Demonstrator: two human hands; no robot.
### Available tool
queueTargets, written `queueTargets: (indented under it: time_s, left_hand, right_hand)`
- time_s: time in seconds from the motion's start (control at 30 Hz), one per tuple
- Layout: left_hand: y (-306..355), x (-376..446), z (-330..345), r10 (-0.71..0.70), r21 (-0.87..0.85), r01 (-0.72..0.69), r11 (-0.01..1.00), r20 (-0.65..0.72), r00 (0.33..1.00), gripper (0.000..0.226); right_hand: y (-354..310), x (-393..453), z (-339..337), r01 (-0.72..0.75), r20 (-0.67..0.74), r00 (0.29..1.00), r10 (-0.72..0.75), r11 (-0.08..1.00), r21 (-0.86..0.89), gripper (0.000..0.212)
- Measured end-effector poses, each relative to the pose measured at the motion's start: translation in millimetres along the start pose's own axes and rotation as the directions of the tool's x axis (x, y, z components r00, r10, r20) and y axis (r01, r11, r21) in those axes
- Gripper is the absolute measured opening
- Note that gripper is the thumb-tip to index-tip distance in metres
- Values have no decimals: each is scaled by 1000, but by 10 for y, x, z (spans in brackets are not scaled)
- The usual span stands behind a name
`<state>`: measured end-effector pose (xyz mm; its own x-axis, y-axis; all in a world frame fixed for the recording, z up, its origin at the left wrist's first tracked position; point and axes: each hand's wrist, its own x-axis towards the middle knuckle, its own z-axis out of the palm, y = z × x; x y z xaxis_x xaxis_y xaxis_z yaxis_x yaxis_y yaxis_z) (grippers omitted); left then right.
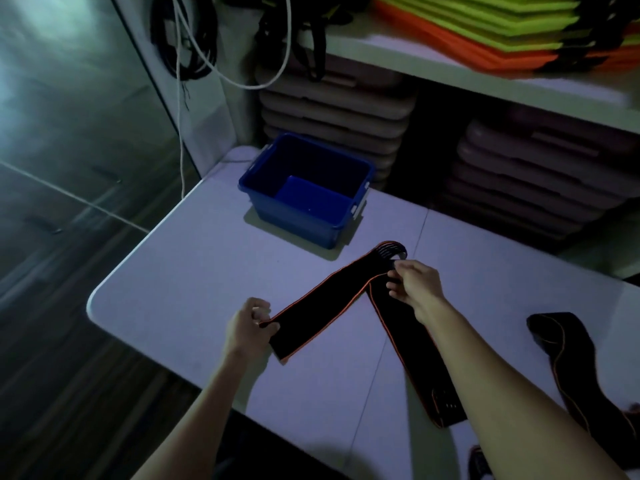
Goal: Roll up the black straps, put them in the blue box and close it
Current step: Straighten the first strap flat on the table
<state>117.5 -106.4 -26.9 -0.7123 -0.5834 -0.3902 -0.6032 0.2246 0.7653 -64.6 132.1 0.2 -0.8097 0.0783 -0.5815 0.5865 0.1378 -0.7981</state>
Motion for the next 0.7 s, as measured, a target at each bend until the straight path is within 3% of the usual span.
queueTargets:
  time_s: [0.07, 0.13, 0.23, 0.3, 0.33, 0.43, 0.57, 0.7]
  left_hand:
    - [-7, 14, 8, -1, -15, 1, 1000, -5, 1000, 31]
    - [-27, 54, 1, 22, 39, -21, 999, -19, 1000, 31]
    - [-28, 43, 66, 100, 203, -93, 975, -24, 995, 32]
    - [-6, -40, 170, 304, 469, -257, 845, -26, 952, 36]
    - [12, -74, 238, 414, 561, -350, 750, 14, 910, 38]
    - [36, -97, 466, 496, 657, -512, 553, 234, 836, 52]
    - [-43, -168, 698, 325, 702, -478, 528, 353, 877, 69]
    - [-131, -301, 762, 351, 690, -516, 508, 381, 855, 76]
  right_hand:
    - [96, -40, -72, 36, -21, 999, -38, 994, -102, 14]
    - [215, -104, -185, 125, -23, 990, -141, 934, -334, 15]
    - [459, -281, -423, 225, 79, 965, -251, 628, -745, 33]
    - [676, -466, -605, 198, 111, 966, -232, 394, -897, 58]
    - [780, -571, -687, 179, 110, 971, -212, 341, -923, 68]
    - [1052, -866, -903, 97, 50, 989, -140, 351, -932, 86]
    - [1314, -1078, -1161, 57, 14, 990, -143, 301, -952, 94]
    - [1405, -1091, -1410, 43, 2, 996, -91, 452, -891, 73]
